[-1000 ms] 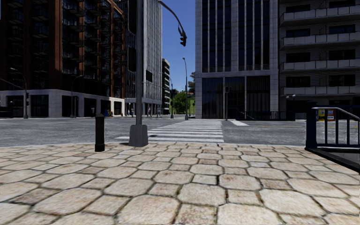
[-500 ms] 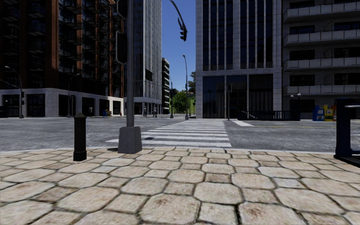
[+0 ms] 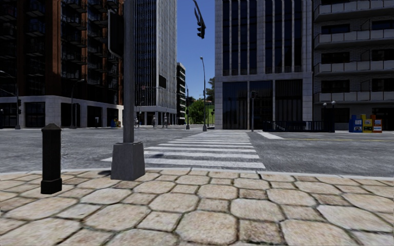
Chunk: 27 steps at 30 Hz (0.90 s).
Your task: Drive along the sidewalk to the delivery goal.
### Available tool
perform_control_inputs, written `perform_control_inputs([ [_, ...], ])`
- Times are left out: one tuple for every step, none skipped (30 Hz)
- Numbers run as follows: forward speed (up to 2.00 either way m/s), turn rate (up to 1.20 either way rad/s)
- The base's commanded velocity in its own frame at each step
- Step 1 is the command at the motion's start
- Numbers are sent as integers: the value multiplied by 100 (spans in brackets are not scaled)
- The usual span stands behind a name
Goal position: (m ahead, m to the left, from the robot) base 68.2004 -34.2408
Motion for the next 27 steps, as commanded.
perform_control_inputs([
  [149, 0],
  [149, 0],
  [149, 0],
  [149, 0],
  [149, 0],
  [149, 0],
  [149, 0],
  [149, -37],
  [149, -37],
  [149, -51],
  [149, -67],
  [149, -94],
  [149, -110],
  [149, -110],
  [149, -114],
  [149, -66],
  [149, 0],
  [149, 0],
  [149, 0],
  [149, 0],
  [149, 0],
  [149, 0],
  [149, 0],
  [149, 0],
  [149, 0],
  [149, 0],
  [149, 0],
])
